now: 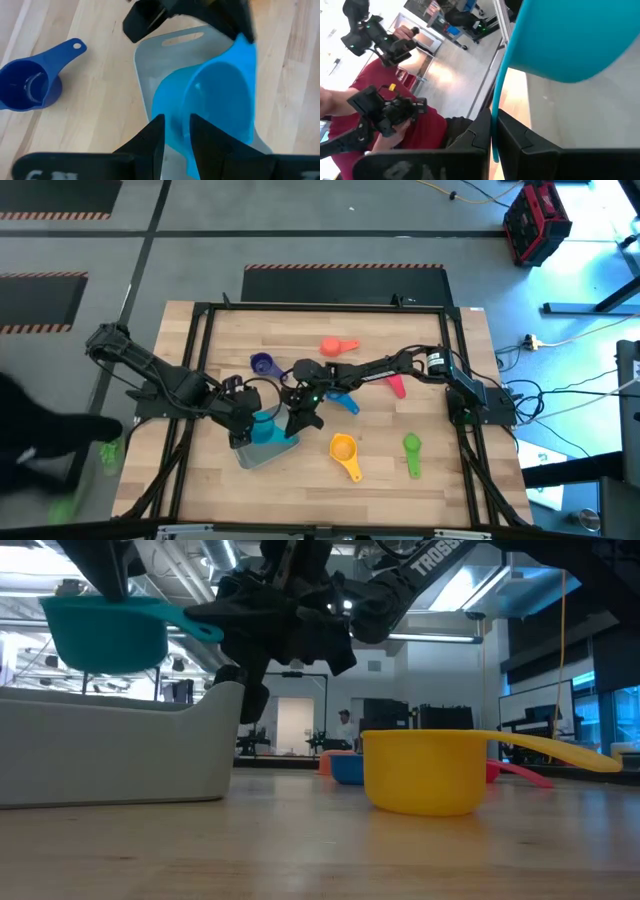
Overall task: Nest measuring cups in basket
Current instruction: Put the light blue measuring cup into the bin
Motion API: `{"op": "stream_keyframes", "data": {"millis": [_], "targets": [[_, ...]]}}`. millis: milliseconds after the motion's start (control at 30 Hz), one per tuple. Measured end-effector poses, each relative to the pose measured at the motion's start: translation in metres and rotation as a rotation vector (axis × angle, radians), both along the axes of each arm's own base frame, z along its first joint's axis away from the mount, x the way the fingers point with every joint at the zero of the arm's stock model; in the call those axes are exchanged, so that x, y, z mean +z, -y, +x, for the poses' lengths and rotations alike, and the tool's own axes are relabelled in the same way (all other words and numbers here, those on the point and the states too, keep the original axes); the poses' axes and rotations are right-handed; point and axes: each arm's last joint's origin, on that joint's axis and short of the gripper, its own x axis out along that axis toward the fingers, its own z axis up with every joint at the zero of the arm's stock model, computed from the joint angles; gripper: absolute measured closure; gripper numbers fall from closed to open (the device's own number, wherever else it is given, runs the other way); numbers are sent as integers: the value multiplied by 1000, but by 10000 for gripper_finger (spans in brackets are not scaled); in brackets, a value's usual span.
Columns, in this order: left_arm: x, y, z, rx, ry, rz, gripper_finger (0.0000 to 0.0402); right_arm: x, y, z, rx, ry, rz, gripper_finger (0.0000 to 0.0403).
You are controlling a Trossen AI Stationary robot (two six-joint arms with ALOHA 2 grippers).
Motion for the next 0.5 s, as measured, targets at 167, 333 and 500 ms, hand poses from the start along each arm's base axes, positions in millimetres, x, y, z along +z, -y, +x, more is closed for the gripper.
{"op": "stream_keyframes", "data": {"millis": [167,333,500], "targets": [[0,-1,-1,5,-4,10,318,0,0,0,-2,-4,4,378],[-4,0,2,5,-20,22,318,6,0,2,-16,-5,46,378],[-13,3,8,1,-78,34,318,15,0,4,-27,12,113,377]]}}
